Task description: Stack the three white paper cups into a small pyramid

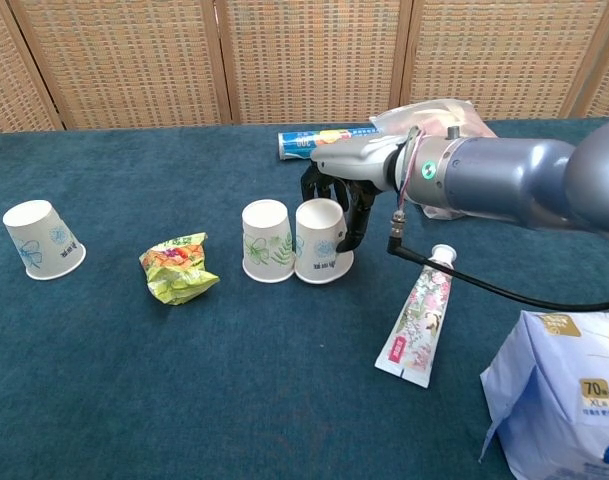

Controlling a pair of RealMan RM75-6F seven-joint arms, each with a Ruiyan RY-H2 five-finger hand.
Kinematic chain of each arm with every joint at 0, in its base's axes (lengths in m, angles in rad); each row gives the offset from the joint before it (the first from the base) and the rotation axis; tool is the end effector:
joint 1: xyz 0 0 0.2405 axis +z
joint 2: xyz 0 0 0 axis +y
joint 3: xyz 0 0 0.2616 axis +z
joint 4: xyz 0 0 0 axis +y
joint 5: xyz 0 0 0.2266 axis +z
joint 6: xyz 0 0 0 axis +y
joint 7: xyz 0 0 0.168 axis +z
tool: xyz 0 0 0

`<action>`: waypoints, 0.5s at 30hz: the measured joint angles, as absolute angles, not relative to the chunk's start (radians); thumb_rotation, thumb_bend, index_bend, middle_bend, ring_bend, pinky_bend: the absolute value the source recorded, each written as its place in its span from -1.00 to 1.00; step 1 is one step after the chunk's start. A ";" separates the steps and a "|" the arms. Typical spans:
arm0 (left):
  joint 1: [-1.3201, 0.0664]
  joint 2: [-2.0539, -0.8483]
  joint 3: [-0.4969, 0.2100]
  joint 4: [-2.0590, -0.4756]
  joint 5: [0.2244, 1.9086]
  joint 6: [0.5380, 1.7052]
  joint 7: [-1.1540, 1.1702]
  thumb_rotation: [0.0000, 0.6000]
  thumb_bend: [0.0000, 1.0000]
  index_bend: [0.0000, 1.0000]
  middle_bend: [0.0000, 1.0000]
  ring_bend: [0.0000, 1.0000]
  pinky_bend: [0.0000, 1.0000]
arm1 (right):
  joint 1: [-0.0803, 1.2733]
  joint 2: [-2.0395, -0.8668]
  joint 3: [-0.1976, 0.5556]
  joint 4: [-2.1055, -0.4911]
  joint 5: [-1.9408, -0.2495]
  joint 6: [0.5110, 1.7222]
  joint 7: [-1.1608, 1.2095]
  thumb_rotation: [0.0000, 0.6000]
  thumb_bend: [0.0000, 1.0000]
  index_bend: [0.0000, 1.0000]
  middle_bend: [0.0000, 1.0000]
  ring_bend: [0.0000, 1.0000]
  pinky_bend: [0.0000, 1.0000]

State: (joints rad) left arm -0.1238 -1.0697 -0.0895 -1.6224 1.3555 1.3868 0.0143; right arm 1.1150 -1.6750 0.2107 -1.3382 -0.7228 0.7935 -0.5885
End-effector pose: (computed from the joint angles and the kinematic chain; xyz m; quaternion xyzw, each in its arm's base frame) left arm -0.3401 0.2276 0.1633 -0.5745 -0.4108 -0.3490 0.6160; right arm -0.0456 -0.4184 -0.0934 0.8048 -0.3328 0.3081 0.3830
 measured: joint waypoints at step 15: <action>-0.124 -1.068 -0.089 -1.624 1.355 1.388 0.012 1.00 -0.72 -1.00 -1.00 -1.00 -1.00 | 1.106 -1.608 0.196 -1.421 -0.730 0.811 -0.583 1.00 -0.54 -0.83 -0.97 -0.98 -0.74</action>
